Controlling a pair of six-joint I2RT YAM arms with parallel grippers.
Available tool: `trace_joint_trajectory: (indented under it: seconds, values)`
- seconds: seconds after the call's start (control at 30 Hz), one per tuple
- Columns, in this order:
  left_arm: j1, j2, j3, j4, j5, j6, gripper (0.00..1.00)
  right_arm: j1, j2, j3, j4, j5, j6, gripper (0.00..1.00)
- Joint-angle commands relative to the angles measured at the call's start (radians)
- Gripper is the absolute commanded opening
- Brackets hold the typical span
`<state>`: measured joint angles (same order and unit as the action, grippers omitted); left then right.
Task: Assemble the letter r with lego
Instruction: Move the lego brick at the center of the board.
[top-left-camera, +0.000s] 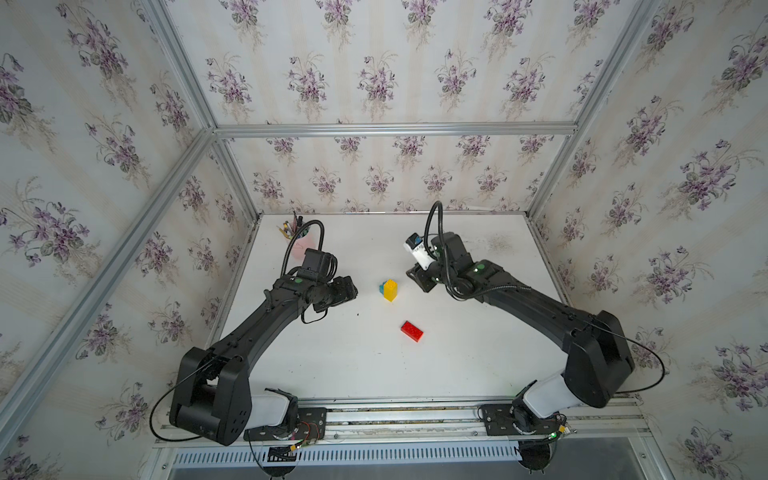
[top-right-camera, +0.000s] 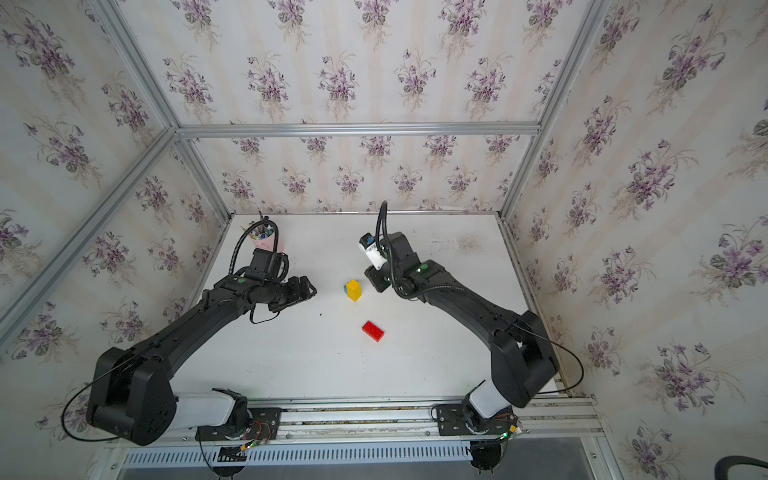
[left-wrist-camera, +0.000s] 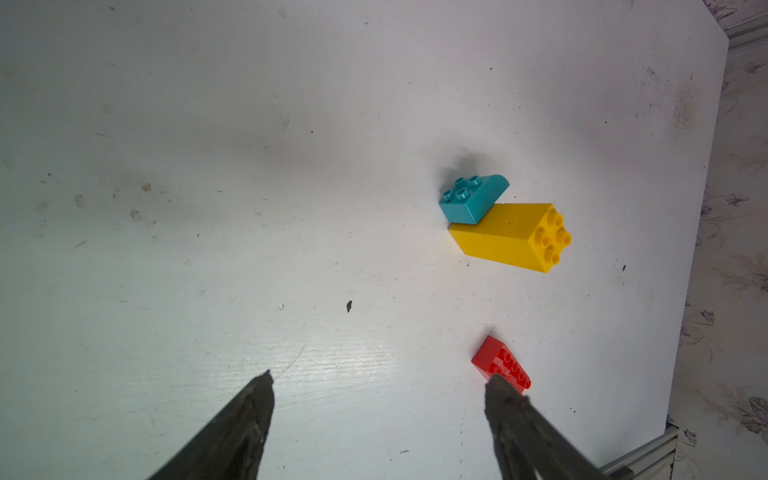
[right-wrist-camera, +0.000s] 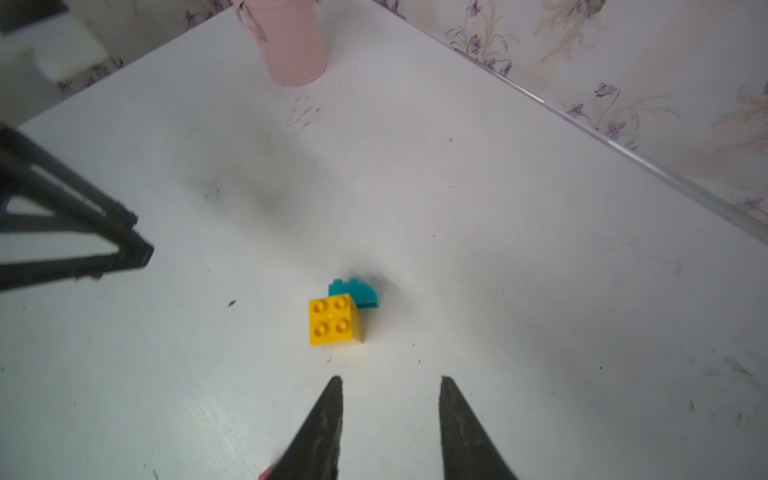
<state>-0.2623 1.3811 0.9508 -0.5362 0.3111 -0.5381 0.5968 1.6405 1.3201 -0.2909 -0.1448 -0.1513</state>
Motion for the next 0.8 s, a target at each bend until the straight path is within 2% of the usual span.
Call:
trace_joint_trajectory:
  seconds: [0.0, 0.33, 0.47, 0.6, 0.63, 0.77]
  values:
    - [0.001, 0.025, 0.011, 0.034, 0.042, -0.018, 0.74, -0.016, 0.136, 0.148, -0.087, -0.053, 0.032, 0.34]
    - [-0.001, 0.163, 0.034, 0.09, 0.178, -0.046, 0.48, -0.044, 0.637, 0.783, -0.457, -0.119, -0.06, 0.18]
    - [-0.001, 0.242, 0.068, 0.102, 0.217, -0.044, 0.46, -0.045, 0.829, 1.067, -0.701, -0.132, -0.15, 0.12]
    - [0.0, 0.289, 0.08, 0.108, 0.22, -0.04, 0.46, -0.045, 1.029, 1.326, -0.887, -0.118, -0.168, 0.07]
    - [0.0, 0.295, 0.081, 0.108, 0.217, -0.038, 0.46, -0.045, 1.057, 1.37, -0.913, -0.122, -0.166, 0.06]
    - [0.0, 0.312, 0.086, 0.107, 0.217, -0.033, 0.46, -0.089, 1.075, 1.38, -0.886, -0.118, -0.127, 0.04]
